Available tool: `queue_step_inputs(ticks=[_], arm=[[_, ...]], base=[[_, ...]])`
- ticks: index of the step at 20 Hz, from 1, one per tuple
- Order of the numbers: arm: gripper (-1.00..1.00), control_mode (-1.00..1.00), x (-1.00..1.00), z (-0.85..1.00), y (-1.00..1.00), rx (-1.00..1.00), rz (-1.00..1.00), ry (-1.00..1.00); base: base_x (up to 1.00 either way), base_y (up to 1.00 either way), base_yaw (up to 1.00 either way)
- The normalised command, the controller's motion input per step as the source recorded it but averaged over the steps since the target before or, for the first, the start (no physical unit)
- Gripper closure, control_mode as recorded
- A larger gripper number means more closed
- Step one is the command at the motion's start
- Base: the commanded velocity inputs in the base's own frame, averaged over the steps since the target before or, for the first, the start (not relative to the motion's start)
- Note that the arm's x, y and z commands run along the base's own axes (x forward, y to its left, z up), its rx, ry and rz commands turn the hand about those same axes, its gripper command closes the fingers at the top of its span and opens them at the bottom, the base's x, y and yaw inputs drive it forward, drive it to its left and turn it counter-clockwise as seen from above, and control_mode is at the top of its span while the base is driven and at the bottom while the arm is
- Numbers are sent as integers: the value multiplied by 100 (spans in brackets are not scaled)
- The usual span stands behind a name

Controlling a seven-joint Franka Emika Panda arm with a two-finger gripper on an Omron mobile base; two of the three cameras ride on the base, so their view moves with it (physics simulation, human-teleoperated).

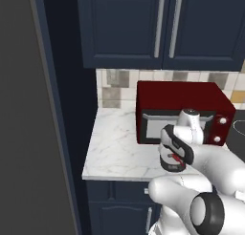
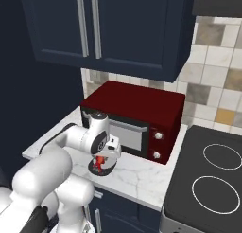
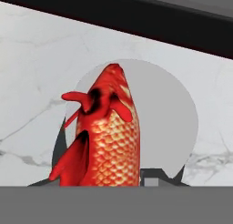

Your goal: Take the fish from the fridge and place it on the digital scale on the counter by the fridge. Wait a few seconds for a reading, then move it to the plate on the dining counter.

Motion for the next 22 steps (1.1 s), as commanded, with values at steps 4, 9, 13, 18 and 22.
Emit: queue_step_inputs(ticks=[4, 9, 13, 18, 22], arm=[[100, -100, 26, -1, -1, 0, 0, 7], [100, -100, 31, 0, -6, 0, 0, 4], [100, -100, 9, -2, -11, 0, 0, 4], [100, -100, 0, 0, 0, 0, 0, 0], [-100, -100, 0, 0, 0, 0, 0, 0]], base=[[0, 0, 0], [0, 0, 0], [0, 0, 0], [0, 0, 0], [0, 0, 0]])
